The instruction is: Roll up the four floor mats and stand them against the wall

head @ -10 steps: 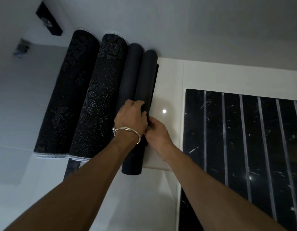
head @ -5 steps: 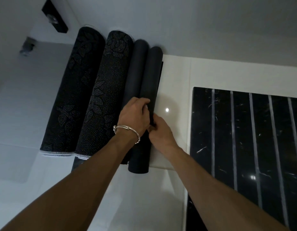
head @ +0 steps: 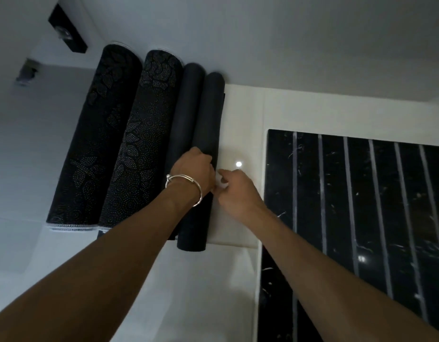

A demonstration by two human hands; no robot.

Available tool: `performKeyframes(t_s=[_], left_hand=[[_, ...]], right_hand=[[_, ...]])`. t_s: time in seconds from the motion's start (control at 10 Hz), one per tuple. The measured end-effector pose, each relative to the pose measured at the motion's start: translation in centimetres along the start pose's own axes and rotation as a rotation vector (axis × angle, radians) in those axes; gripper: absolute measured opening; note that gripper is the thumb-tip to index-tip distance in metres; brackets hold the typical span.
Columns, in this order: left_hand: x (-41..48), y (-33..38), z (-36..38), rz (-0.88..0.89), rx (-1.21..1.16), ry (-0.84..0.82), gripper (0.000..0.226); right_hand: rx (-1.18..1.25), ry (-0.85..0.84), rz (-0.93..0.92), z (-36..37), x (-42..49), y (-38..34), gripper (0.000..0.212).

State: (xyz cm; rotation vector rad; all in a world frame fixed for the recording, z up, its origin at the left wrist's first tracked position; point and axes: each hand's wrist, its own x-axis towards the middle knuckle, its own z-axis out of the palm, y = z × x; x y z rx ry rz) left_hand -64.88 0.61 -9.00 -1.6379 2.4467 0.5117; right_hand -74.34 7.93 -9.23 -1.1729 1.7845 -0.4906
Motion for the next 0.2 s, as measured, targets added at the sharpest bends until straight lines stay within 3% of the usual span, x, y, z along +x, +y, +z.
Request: performKeyframes(t_s=[0.1,0.2], left_hand=[[0.0,1.0,-1.3,-0.046,0.047,-0.046,0.027],[-0.3,3.4,-3.2,-0.119,0.127,-0.107,0.031]], right_hand=[[-0.024,-0.028,0.009,-2.5,-2.1,1.6,0.042],[-0.031,-0.007,0.049,-5.1,-3.5,3.0,0.041]])
